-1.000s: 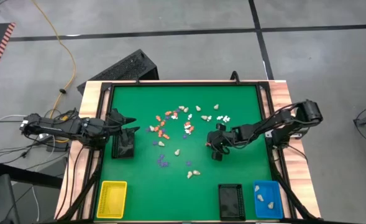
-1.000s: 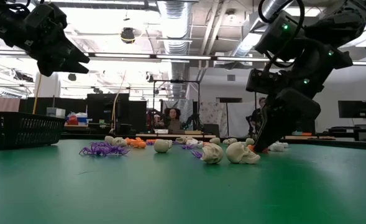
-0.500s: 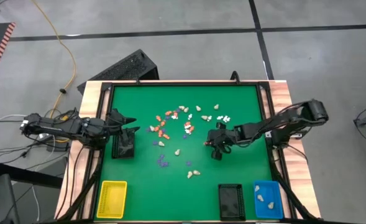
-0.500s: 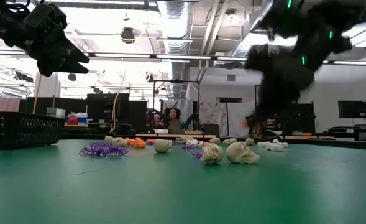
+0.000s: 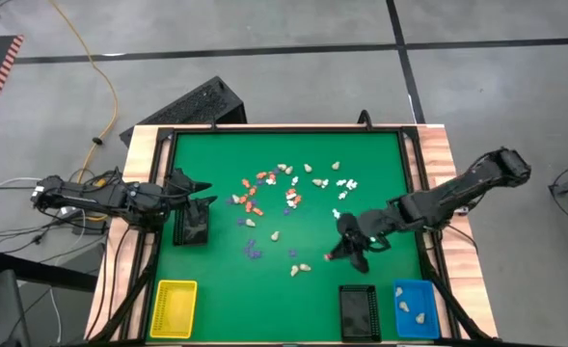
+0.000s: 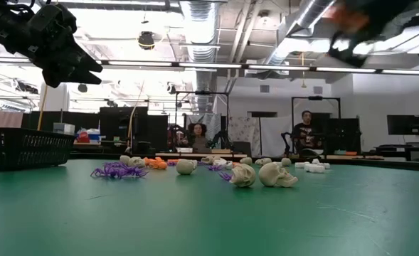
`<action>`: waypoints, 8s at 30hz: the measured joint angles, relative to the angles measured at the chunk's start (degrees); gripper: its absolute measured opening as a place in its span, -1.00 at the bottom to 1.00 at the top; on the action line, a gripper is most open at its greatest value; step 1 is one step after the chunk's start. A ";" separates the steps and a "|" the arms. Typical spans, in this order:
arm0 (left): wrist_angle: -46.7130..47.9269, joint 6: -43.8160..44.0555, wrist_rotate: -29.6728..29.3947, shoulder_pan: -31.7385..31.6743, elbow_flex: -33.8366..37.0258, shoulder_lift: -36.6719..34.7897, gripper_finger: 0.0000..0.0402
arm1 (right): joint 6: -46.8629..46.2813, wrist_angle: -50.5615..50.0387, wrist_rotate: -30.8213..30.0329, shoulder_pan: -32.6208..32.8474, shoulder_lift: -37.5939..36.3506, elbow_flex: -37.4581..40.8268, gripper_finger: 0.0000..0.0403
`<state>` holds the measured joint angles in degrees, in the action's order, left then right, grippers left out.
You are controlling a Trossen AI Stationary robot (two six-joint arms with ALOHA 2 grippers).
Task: Sort Halloween decoration
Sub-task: Put the orange skeleton toy into the bottom black basket, then put the purple spider toy into the top black basket
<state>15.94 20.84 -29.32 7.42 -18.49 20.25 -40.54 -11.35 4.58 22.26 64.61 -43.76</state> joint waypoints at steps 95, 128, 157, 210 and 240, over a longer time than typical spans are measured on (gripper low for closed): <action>0.22 -1.75 -0.06 -0.01 -0.02 -0.01 0.10 | 43.62 44.85 -13.17 -21.89 38.31 -0.57 -0.34; 1.30 -1.43 -1.11 -0.01 -0.02 0.00 0.10 | 35.96 35.30 -17.92 -24.35 42.57 -1.76 -0.66; -4.55 -6.74 -9.40 -0.04 -0.18 -0.11 0.10 | 42.56 31.31 -15.98 -22.55 42.64 -24.42 -0.99; -5.91 -19.78 -5.54 0.04 -9.98 -2.69 0.10 | 49.84 16.52 6.66 -23.26 82.90 -83.11 -0.29; 1.98 -18.03 -5.55 0.03 -9.98 -2.67 0.10 | 44.57 -41.55 7.20 -16.36 43.31 -49.50 -0.39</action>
<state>17.91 2.81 -34.87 7.45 -28.47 17.58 4.02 -52.89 11.78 5.89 107.91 -93.26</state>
